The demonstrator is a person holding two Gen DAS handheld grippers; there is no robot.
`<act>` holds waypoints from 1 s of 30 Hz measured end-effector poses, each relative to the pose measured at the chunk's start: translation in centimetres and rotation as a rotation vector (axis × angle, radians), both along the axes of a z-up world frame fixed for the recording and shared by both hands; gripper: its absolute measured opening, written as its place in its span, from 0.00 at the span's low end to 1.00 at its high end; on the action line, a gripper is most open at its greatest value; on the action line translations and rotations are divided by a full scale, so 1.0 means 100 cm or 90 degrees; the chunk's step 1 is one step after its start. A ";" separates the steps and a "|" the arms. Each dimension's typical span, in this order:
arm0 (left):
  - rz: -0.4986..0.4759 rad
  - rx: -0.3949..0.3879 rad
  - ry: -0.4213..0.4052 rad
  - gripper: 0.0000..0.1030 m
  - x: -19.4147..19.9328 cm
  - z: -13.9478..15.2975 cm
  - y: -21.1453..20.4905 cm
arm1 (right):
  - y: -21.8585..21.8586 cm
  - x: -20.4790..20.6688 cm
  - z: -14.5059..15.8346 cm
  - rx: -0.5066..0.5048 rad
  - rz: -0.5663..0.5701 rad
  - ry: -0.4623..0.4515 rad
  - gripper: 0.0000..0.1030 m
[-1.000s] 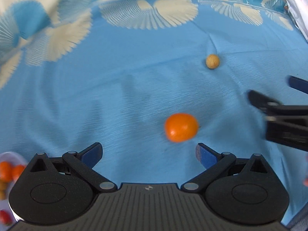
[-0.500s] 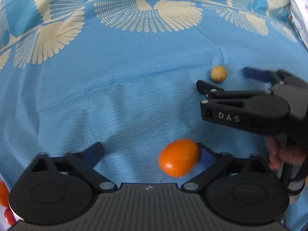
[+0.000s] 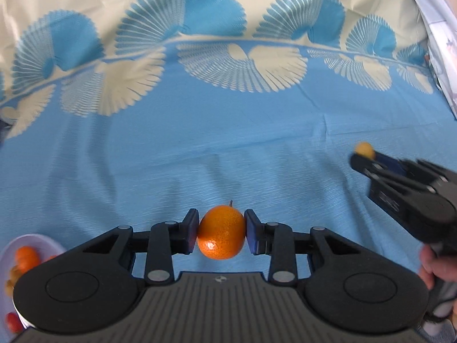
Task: Organize fruits
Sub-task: 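Carry the mandarin in the left tool while the right tool carries the yellow-brown fruit to the plate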
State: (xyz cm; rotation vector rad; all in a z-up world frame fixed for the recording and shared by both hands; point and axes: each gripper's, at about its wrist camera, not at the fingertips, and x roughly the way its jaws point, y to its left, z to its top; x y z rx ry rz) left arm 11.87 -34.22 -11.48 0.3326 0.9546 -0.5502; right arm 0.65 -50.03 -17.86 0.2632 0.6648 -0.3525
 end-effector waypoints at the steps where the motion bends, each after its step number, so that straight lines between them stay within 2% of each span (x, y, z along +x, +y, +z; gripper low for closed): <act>1: 0.006 0.003 -0.002 0.37 -0.003 0.006 0.005 | 0.005 -0.008 0.006 0.002 -0.001 -0.002 0.26; 7: 0.047 0.010 0.016 0.37 -0.023 0.044 0.050 | 0.048 -0.054 0.047 0.034 -0.006 -0.031 0.26; 11: 0.069 0.031 -0.016 0.37 -0.046 0.072 0.086 | 0.085 -0.079 0.075 0.056 0.000 -0.046 0.26; 14: 0.087 0.025 -0.022 0.37 -0.062 0.092 0.119 | 0.115 -0.095 0.095 0.083 0.015 -0.056 0.26; 22: 0.140 0.022 -0.046 0.37 -0.105 0.128 0.209 | 0.206 -0.131 0.144 0.083 0.110 -0.077 0.26; 30: 0.191 -0.001 -0.053 0.37 -0.141 0.142 0.288 | 0.283 -0.161 0.174 0.076 0.196 -0.080 0.26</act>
